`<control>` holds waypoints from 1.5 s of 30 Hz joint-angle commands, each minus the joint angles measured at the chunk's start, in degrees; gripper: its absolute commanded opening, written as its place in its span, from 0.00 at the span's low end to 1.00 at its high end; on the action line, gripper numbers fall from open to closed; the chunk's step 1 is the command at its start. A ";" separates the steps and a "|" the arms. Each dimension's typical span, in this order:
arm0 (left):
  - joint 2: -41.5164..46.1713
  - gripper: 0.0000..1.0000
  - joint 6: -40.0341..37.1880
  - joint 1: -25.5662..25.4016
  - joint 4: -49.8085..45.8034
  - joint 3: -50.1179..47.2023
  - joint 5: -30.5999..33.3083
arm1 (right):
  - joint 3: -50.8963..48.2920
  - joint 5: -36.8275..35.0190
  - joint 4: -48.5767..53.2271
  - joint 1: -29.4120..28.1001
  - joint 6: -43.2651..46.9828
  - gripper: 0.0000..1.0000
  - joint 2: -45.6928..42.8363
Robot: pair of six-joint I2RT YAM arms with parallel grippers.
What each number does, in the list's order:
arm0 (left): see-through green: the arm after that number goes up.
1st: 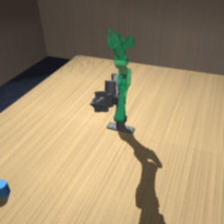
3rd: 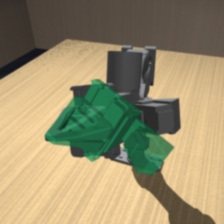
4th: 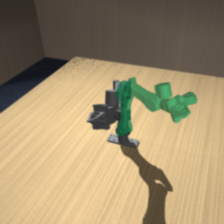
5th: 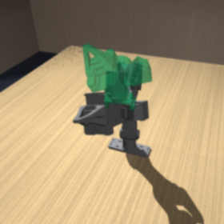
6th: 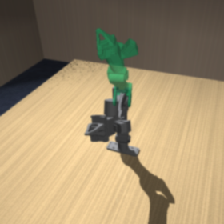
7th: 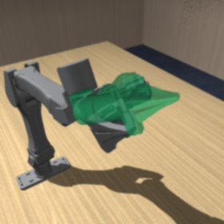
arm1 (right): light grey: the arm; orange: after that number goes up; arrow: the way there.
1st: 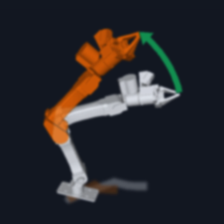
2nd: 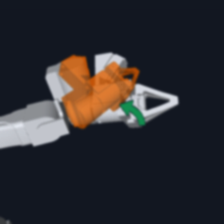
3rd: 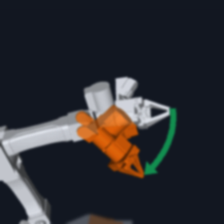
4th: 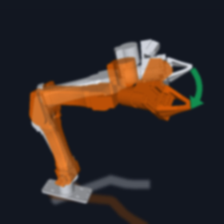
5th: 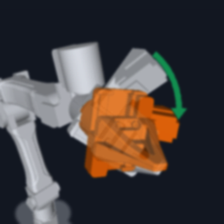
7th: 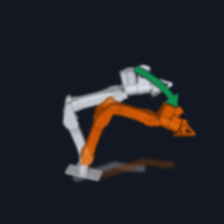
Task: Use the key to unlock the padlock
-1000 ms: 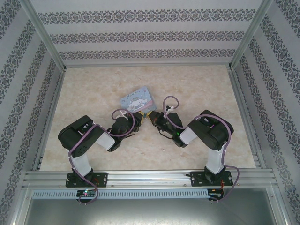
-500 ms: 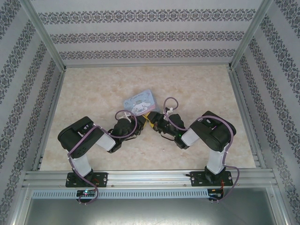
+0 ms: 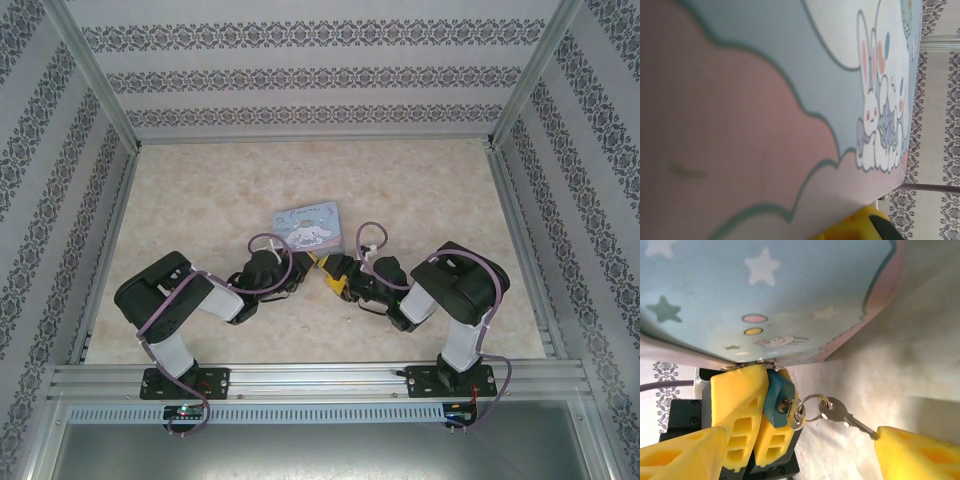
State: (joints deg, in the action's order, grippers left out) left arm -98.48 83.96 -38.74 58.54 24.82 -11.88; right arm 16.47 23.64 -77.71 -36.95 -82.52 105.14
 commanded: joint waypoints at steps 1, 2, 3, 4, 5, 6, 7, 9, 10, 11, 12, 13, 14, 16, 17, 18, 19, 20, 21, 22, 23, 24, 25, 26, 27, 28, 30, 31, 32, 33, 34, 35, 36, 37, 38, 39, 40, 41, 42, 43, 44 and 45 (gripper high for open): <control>1.97 0.00 -1.06 1.03 -4.14 1.25 -2.07 | -2.43 2.28 0.33 0.31 2.88 0.78 0.38; 2.25 0.00 -1.12 1.17 -4.52 1.37 -2.39 | -3.01 2.33 0.60 0.36 3.42 0.78 0.05; 2.61 0.00 -1.24 1.29 -5.35 1.53 -2.77 | -3.69 2.17 1.31 0.30 4.22 0.77 -0.56; 3.03 0.00 -1.46 1.45 -6.34 1.71 -3.19 | -4.37 2.03 2.23 0.36 5.19 0.77 -1.26; 3.39 0.00 -1.75 1.54 -7.22 1.89 -3.40 | -4.79 1.94 3.06 0.39 6.02 0.76 -2.15; 3.92 0.00 -2.23 1.64 -8.28 2.06 -3.70 | -5.23 1.71 4.52 0.49 7.15 0.75 -3.33; 4.41 0.00 -2.68 1.73 -9.67 2.25 -4.03 | -5.39 1.63 6.38 0.47 8.54 0.74 -4.74; 5.20 0.00 -3.49 1.91 -11.39 2.64 -4.53 | -5.16 1.13 11.49 0.42 11.44 0.72 -7.95; 5.53 0.00 -3.72 2.04 -11.94 2.68 -4.84 | -4.85 0.61 14.61 0.41 13.06 0.72 -9.91; 5.87 0.00 -3.89 2.16 -12.34 2.72 -4.90 | -4.49 0.26 17.55 0.31 14.38 0.72 -11.67; 6.13 0.00 -4.05 2.20 -12.69 2.78 -5.13 | -4.04 -0.35 20.55 0.32 15.94 0.71 -13.50; 6.45 0.00 -4.23 2.34 -13.17 2.88 -5.34 | -3.46 -0.89 23.73 0.31 17.54 0.71 -15.22; 6.78 0.00 -4.41 2.42 -13.74 3.03 -5.57 | -2.70 -1.41 27.27 0.30 19.20 0.71 -16.95; 7.32 0.00 -4.93 2.53 -15.01 3.43 -6.01 | -0.96 -2.70 34.26 0.01 22.90 0.70 -20.16; 7.64 0.00 -5.20 2.61 -15.71 3.60 -6.23 | 0.32 -3.85 39.85 -0.33 25.41 0.70 -22.15; 7.90 0.00 -5.42 2.56 -16.40 3.74 -6.39 | 1.69 -5.15 44.66 -0.92 27.88 0.70 -23.84; 8.18 0.00 -5.71 2.64 -17.32 4.02 -6.58 | 2.83 -7.21 49.86 -1.62 30.77 0.69 -25.93; 8.51 0.00 -6.04 2.63 -18.30 4.38 -6.81 | 5.36 -9.26 54.69 -2.39 33.77 0.69 -27.81; 8.70 0.00 -6.35 2.65 -19.27 4.66 -7.08 | 6.75 -11.30 58.69 -3.12 36.56 0.68 -29.14; 8.98 0.00 -6.68 2.71 -20.25 5.00 -7.32 | 8.25 -13.53 62.50 -4.01 39.49 0.68 -30.48; 9.15 0.00 -6.94 2.76 -21.04 5.16 -7.52 | 9.23 -15.53 65.08 -4.67 42.05 0.67 -31.46; 9.35 0.00 -7.10 2.78 -21.58 5.38 -7.69 | 10.32 -17.03 67.02 -5.22 44.13 0.66 -31.93; 9.46 0.00 -7.23 2.79 -22.17 5.55 -7.76 | 11.14 -18.68 68.93 -5.81 46.08 0.65 -32.24; 9.53 0.00 -7.39 2.88 -22.62 5.72 -8.02 | 12.24 -20.94 70.89 -6.87 48.84 0.61 -32.37; 9.62 0.00 -7.41 2.87 -22.94 5.87 -8.12 | 13.04 -22.64 72.09 -7.77 50.94 0.55 -32.22; 9.64 0.00 -7.49 2.88 -23.30 6.06 -8.38 | 13.78 -24.14 73.03 -8.78 52.83 0.50 -31.86; 9.71 0.00 -7.67 2.94 -23.86 6.38 -8.65 | 15.01 -27.20 73.92 -11.01 56.58 0.44 -30.71; 9.71 0.00 -7.81 2.97 -24.12 6.55 -8.78 | 15.46 -28.57 73.95 -12.11 58.30 0.41 -30.00; 9.79 0.00 -7.89 2.97 -24.36 6.67 -8.79 | 15.84 -30.27 73.94 -13.34 59.77 0.38 -29.22; 9.80 0.00 -7.94 2.97 -24.51 6.67 -8.94 | 16.09 -31.72 73.89 -14.22 60.81 0.35 -28.55; 9.90 0.00 -7.94 2.95 -24.64 6.79 -8.95 | 16.22 -32.95 73.53 -15.15 61.86 0.34 -27.80; 9.89 0.00 -7.99 3.05 -24.65 6.79 -9.03 | 16.29 -33.87 72.98 -16.03 62.70 0.33 -27.02; 9.88 0.00 -8.02 3.01 -24.83 6.87 -9.07 | 16.44 -34.81 72.63 -16.75 63.31 0.34 -26.35; 9.88 0.00 -7.98 3.05 -24.93 6.99 -9.15 | 16.64 -35.74 72.39 -17.45 64.04 0.34 -25.61; 9.88 0.00 -8.07 3.10 -25.05 7.00 -9.23 | 16.94 -36.39 71.99 -18.09 64.66 0.36 -24.82; 9.95 0.00 -8.10 3.07 -25.08 7.07 -9.36 | 17.16 -36.98 71.70 -18.52 65.00 0.37 -24.15; 9.95 0.00 -8.11 3.09 -25.14 7.08 -9.38 | 17.51 -37.53 71.40 -18.91 65.22 0.37 -23.43; 9.88 0.00 -8.18 3.14 -25.08 7.17 -9.46 | 17.92 -37.77 71.02 -19.18 65.51 0.38 -22.66; 9.94 0.00 -8.15 3.15 -25.22 7.21 -9.52 | 18.22 -38.03 70.66 -19.38 65.56 0.38 -22.06; 9.89 0.00 -8.20 3.15 -25.22 7.26 -9.55 | 18.58 -38.21 70.22 -19.39 65.56 0.39 -21.30; 9.90 0.00 -8.20 3.12 -25.13 7.31 -9.62 | 19.05 -38.31 69.84 -19.47 65.48 0.39 -20.60; 9.90 0.00 -8.26 3.10 -25.06 7.30 -9.73 | 19.40 -38.44 69.59 -19.48 65.43 0.39 -19.97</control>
State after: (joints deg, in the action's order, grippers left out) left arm -90.35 76.47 -36.25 33.71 30.48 -20.14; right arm 33.85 -11.51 -6.66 -55.77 -19.03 83.83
